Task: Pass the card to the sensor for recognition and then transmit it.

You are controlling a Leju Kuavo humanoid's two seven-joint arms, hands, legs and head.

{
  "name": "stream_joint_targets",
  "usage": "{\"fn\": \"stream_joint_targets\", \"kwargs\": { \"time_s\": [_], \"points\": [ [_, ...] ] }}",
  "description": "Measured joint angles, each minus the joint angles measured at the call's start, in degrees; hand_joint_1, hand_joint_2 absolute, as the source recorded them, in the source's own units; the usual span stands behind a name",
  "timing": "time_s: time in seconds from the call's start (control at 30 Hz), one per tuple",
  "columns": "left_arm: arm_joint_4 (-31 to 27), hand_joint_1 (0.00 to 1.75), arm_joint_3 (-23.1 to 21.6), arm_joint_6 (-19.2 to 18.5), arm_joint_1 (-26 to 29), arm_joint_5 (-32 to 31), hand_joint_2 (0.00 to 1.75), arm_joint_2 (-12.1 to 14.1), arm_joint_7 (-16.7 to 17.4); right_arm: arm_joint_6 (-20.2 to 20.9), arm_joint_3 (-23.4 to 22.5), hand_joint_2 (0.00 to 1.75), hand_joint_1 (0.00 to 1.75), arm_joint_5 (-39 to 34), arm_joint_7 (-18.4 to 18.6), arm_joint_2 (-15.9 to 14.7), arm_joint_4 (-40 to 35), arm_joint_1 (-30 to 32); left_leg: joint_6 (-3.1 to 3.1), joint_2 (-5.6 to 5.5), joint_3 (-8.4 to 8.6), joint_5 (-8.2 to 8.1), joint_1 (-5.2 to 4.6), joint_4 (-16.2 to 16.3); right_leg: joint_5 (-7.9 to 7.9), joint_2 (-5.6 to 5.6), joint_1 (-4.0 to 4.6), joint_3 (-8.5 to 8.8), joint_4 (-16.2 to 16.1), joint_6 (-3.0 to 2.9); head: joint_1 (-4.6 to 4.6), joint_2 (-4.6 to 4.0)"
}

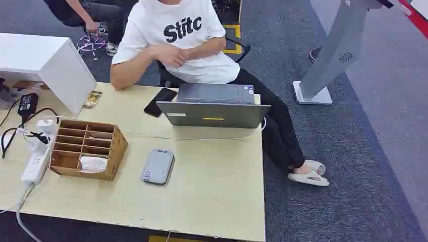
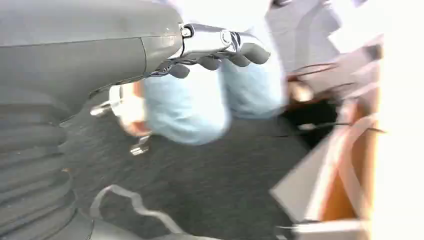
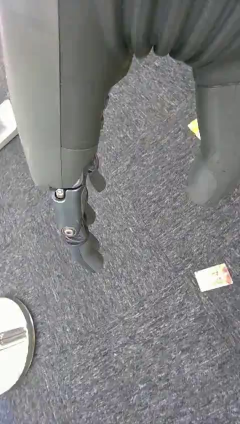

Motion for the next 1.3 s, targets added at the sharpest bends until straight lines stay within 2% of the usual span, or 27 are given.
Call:
{"fn": "stream_joint_targets", "kwargs": {
  "time_s": [0.33,0.47,0.77,1.03,1.3],
  "points": [
    [-18.6,0.00,-9.5,4.0,3.7,-7.3,1.75,0.6,-1.0,0.0,-1.6,1.75,0.00,1.2,2.0,1.3,0.2,0.0,0.00,0.00,0.01,0.00,-0.01,0.0,0.01,0.01,-0.01,0.01,0.0,0.01,0.02,0.00],
    [-25.8,0.00,-13.9,4.9,4.3,-11.4,1.75,2.2,-0.4,0.1,-1.8,1.75,0.00,2.3,3.1,2.0,0.2,0.0,0.00,0.00,0.02,0.00,-0.01,0.0,0.01,0.01,0.00,0.00,0.0,0.01,-0.02,0.00],
    [-39.6,0.00,-23.7,4.4,3.3,-20.4,1.75,7.0,4.1,1.3,-2.6,1.75,0.00,5.3,6.1,3.6,0.5,0.0,0.00,0.03,0.04,0.01,-0.01,0.0,0.01,0.06,-0.01,-0.02,0.0,0.00,0.00,0.00],
    [-40.6,0.00,-29.6,0.4,-5.6,-28.8,1.75,11.1,10.7,2.8,-2.6,1.75,0.00,8.3,8.3,4.3,0.5,0.0,-0.01,0.08,0.05,0.06,-0.01,0.0,0.07,0.11,0.00,-0.03,0.0,-0.04,0.00,0.00],
    [-34.7,0.00,-34.9,-2.0,-15.0,-37.1,1.75,13.0,16.5,4.2,-2.5,1.75,0.00,11.2,10.2,4.8,0.7,-0.1,0.00,0.08,0.04,0.06,-0.01,0.0,0.07,0.12,-0.01,-0.03,0.0,-0.04,0.00,0.00]
  ]
}}
